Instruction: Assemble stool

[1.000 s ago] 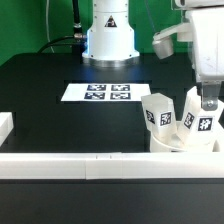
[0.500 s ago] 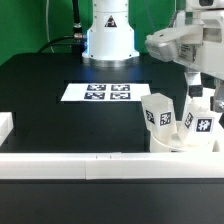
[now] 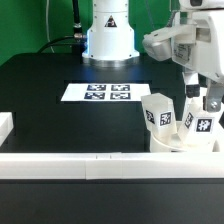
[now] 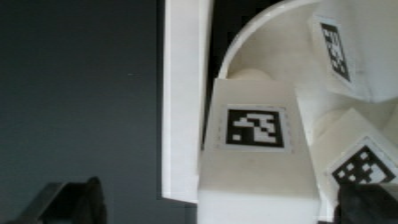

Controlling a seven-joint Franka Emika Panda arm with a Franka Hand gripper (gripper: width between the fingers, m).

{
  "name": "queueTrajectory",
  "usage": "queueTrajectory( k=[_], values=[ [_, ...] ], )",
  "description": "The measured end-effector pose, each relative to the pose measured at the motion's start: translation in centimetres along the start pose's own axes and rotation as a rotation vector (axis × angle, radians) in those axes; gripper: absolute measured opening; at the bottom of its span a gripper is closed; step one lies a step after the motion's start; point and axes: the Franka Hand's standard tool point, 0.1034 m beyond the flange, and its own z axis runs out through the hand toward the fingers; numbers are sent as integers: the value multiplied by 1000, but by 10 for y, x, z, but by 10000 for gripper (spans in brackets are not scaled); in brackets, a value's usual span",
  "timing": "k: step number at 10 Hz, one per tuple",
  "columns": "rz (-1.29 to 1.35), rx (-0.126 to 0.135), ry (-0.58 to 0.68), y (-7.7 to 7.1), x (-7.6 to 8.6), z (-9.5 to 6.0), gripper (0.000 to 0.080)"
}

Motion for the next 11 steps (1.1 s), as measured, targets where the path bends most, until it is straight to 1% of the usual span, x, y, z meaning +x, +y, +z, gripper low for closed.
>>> queueTrajectory(
  k=[4,6,7,8,9,11],
  values=[
    [25,15,1,-4,0,10,649],
    [28,15,0,-4,0,10,649],
    [29,15,0,-5,0,10,524],
    [29,17,0,-5,0,11,524],
    [31,16,0,-5,-2,11,342],
    [51,16,0,-5,-1,11,341]
  ],
)
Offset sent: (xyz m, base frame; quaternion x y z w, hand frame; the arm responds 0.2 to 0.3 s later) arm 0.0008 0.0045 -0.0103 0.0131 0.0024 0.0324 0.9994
